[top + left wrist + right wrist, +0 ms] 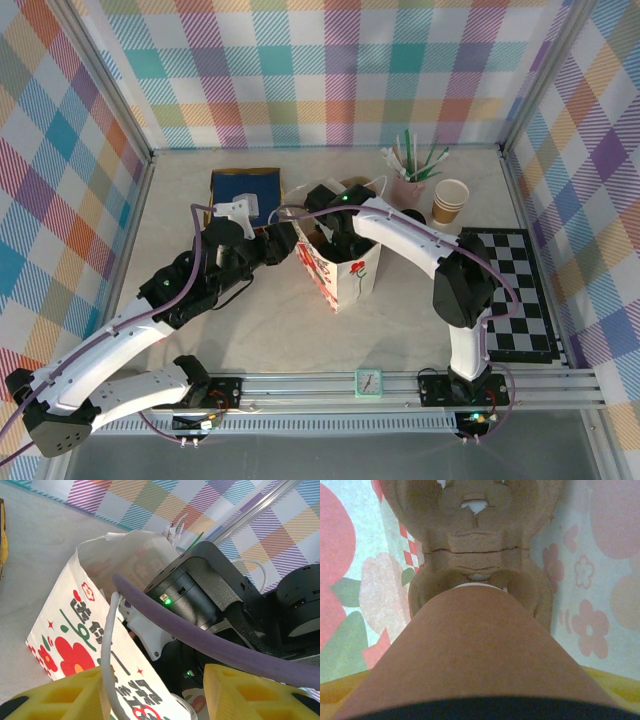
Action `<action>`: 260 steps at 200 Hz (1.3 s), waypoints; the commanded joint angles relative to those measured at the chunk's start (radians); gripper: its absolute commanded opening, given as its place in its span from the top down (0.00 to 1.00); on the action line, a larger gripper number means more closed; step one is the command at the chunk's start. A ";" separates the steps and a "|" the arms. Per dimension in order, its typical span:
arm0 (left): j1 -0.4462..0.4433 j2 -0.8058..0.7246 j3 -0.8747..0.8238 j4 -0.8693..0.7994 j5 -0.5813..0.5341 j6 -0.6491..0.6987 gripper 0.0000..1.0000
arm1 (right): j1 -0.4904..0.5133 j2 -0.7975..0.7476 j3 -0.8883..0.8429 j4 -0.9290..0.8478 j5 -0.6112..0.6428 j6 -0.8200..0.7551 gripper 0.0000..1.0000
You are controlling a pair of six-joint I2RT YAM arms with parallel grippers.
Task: Pack the takeout coffee
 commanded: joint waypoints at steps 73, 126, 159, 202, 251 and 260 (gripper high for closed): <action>0.010 -0.018 0.021 0.025 -0.022 0.025 0.50 | -0.007 0.001 -0.017 -0.019 0.006 0.025 0.58; 0.010 -0.028 0.018 0.035 -0.022 0.035 0.42 | -0.014 -0.005 -0.023 -0.002 -0.015 0.025 0.58; 0.010 -0.039 0.016 0.031 -0.033 0.038 0.39 | -0.023 -0.006 -0.026 0.009 -0.035 0.026 0.58; 0.011 -0.033 0.016 0.030 -0.033 0.036 0.44 | -0.025 -0.010 -0.029 0.011 -0.042 0.028 0.58; 0.011 -0.022 0.015 0.044 -0.025 0.035 0.65 | -0.025 -0.014 -0.044 0.014 -0.040 0.031 0.58; 0.010 -0.019 0.020 0.042 -0.024 0.037 0.67 | -0.025 -0.014 -0.046 0.014 -0.039 0.031 0.58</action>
